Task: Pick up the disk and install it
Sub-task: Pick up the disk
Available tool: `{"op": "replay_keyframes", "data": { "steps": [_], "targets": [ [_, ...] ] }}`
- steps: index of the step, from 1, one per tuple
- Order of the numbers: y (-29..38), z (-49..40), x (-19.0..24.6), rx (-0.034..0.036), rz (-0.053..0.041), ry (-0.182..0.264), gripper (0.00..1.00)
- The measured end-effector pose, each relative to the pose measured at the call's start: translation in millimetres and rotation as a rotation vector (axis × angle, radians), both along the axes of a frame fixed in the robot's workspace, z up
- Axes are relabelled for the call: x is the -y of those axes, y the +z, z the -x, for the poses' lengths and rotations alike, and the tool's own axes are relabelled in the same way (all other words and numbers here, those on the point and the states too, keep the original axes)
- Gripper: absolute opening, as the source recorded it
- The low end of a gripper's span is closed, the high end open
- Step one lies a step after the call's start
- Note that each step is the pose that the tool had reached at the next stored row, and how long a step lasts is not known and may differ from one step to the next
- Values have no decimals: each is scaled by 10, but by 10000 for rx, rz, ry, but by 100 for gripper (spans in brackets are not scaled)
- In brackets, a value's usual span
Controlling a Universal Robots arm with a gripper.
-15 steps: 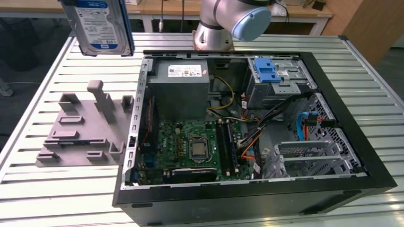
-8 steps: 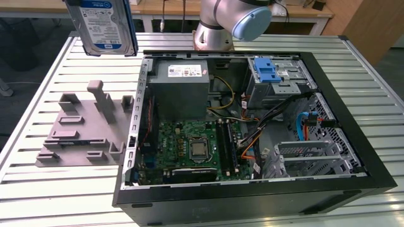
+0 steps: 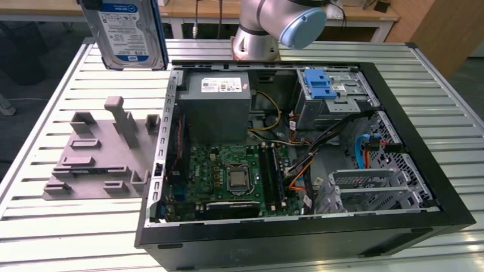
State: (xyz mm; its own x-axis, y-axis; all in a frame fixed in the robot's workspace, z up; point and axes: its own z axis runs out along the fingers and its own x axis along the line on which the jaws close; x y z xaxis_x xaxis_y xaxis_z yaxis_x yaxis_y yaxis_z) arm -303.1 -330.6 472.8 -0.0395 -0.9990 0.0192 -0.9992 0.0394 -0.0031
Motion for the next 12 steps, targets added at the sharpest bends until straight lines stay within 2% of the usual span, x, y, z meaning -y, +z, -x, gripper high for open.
{"op": "replay_keyframes", "data": {
  "steps": [8,12],
  "targets": [
    [0,-72,140,-1,1,0,36],
    [0,-102,168,-1,1,0,36]
  ]
}}
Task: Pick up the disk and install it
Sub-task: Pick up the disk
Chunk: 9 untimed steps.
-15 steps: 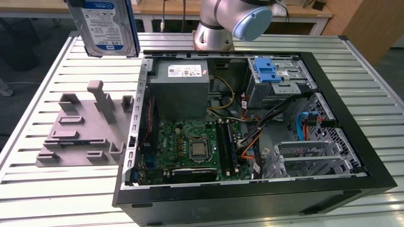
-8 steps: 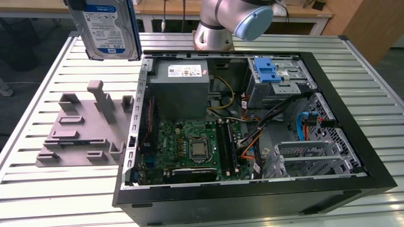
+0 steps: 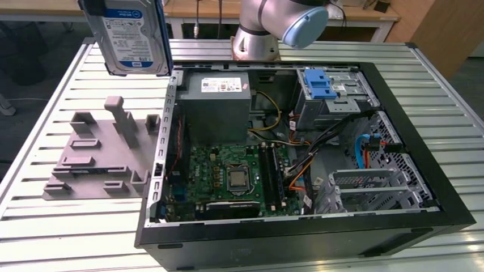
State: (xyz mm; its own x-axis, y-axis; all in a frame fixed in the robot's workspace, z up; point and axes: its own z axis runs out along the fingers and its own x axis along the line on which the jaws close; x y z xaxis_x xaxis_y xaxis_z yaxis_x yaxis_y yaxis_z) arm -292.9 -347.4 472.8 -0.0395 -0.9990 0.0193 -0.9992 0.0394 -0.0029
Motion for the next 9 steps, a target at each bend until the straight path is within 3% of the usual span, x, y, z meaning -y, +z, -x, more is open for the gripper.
{"op": "replay_keyframes", "data": {
  "steps": [9],
  "targets": [
    [-1,-204,73,2,-1,1,36]
  ]
}}
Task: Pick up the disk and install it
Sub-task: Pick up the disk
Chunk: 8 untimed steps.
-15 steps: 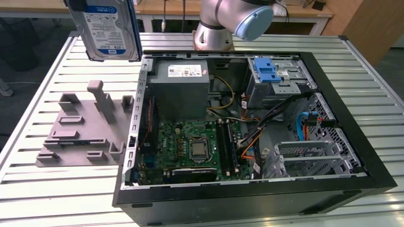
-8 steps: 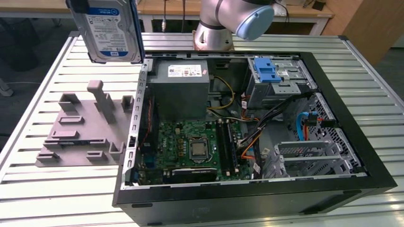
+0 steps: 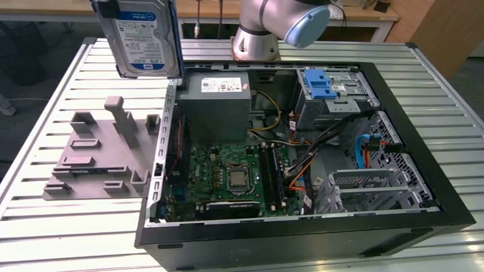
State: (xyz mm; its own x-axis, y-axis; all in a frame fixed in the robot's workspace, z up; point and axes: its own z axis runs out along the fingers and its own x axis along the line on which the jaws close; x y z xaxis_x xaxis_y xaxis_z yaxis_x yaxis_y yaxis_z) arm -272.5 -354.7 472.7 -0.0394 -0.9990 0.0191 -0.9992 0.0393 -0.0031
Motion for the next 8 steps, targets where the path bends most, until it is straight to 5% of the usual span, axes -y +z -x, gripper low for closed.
{"op": "replay_keyframes", "data": {
  "steps": [8],
  "targets": [
    [-6,-75,170,-1,1,-2,36]
  ]
}}
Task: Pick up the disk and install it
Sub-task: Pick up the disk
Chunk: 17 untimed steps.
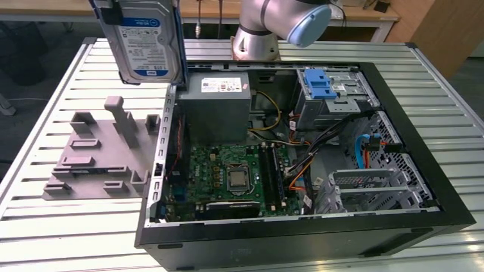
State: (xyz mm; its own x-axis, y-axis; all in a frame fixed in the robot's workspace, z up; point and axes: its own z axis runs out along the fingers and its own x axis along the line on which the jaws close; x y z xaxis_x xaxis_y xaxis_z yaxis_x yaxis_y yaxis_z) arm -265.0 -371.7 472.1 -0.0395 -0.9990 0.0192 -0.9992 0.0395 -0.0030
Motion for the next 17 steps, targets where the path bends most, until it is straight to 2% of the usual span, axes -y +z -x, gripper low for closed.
{"op": "replay_keyframes", "data": {
  "steps": [3,6,14,17],
  "targets": [
    [-3,-27,70,0,0,1,36],
    [-4,-89,109,0,0,0,36],
    [-7,-363,130,0,0,0,36],
    [-8,-406,136,0,-1,1,36]
  ]
}}
